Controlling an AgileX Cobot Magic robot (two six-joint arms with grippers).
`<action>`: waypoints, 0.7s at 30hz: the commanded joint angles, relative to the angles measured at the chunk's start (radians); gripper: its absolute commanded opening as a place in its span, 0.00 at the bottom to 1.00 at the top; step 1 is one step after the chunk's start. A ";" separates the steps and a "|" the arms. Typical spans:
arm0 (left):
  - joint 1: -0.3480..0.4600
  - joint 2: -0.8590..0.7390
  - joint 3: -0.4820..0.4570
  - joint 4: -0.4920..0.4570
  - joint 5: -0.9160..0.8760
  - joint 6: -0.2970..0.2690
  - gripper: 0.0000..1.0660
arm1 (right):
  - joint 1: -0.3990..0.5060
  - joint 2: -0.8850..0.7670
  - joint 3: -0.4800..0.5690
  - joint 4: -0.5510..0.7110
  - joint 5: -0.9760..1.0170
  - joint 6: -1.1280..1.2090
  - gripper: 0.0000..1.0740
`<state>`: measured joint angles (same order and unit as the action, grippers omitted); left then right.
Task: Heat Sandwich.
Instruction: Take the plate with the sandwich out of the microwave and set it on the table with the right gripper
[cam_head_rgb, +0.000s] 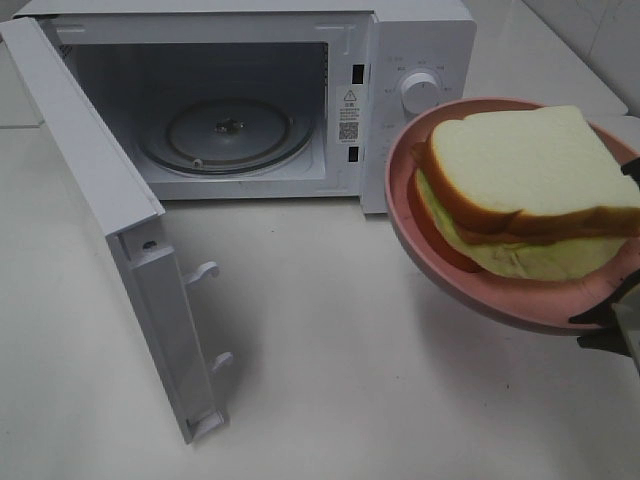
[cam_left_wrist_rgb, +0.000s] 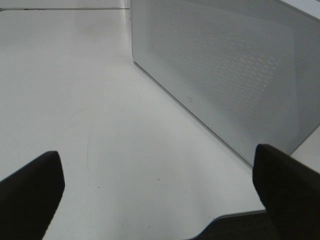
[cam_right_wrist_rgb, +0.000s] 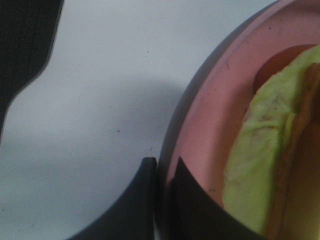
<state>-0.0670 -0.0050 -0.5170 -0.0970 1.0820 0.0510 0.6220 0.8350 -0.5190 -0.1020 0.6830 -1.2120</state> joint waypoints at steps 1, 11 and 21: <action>0.005 -0.006 0.002 -0.007 -0.014 -0.004 0.91 | -0.002 -0.019 0.000 -0.077 -0.018 0.127 0.00; 0.005 -0.006 0.002 -0.007 -0.014 -0.004 0.91 | -0.002 -0.020 0.000 -0.240 0.027 0.439 0.00; 0.005 -0.006 0.002 -0.007 -0.014 -0.004 0.91 | -0.002 -0.020 0.000 -0.396 0.159 0.707 0.00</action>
<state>-0.0670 -0.0050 -0.5170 -0.0970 1.0820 0.0510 0.6220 0.8260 -0.5170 -0.4490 0.8320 -0.5550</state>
